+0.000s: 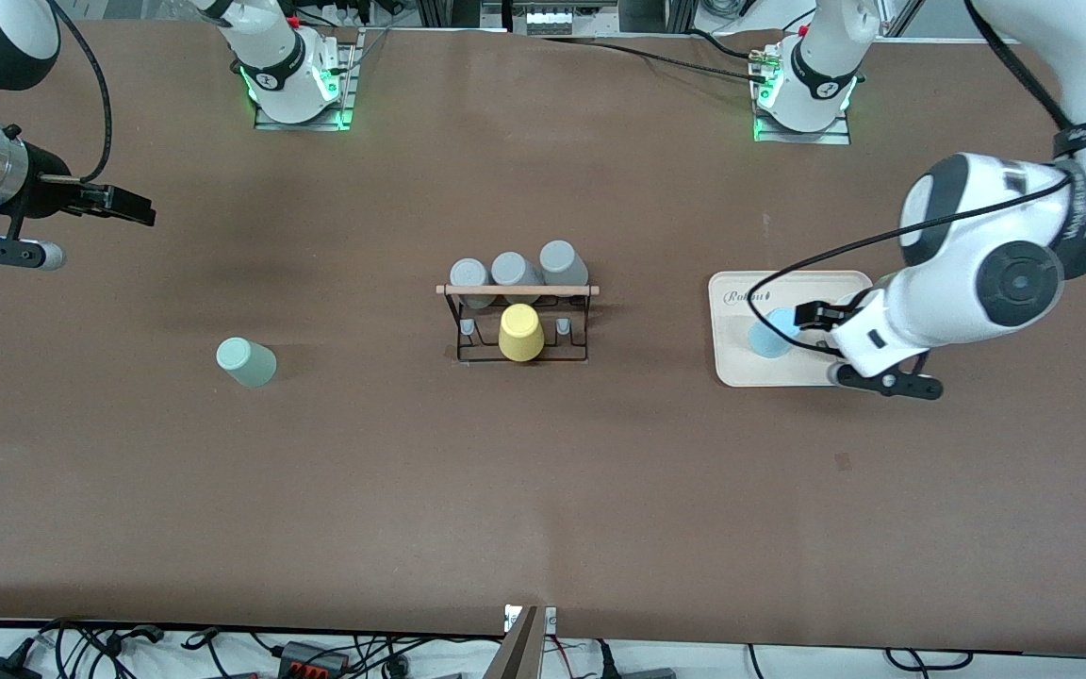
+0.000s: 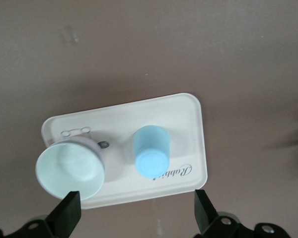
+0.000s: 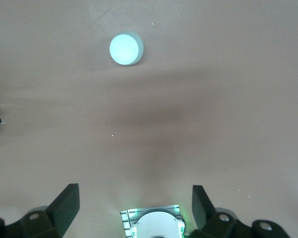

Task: Hang scattered cups on rack with three cups
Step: 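Lower the left gripper and grasp the light blue cup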

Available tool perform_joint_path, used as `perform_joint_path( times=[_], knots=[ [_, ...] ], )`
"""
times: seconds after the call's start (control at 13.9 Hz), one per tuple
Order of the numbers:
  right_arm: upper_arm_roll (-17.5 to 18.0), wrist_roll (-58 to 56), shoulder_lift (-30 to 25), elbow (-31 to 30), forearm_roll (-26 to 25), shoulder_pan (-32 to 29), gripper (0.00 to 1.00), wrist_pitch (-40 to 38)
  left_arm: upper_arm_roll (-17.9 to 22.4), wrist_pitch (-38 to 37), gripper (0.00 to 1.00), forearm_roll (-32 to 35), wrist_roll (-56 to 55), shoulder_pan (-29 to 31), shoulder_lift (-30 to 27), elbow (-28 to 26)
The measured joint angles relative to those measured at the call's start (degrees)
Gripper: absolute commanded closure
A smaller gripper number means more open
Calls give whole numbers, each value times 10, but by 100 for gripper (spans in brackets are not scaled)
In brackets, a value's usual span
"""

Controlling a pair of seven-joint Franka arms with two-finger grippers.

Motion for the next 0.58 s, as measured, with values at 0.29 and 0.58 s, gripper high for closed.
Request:
perform_joint_path(
  times=[0.29, 0.58],
  knots=[
    [0, 0, 0, 0, 0, 0, 0, 6, -5, 102, 0, -8, 0, -2, 1, -73],
    [0, 0, 1, 0, 0, 1, 0, 7, -5, 202, 0, -11, -17, 0, 1, -154]
  ],
)
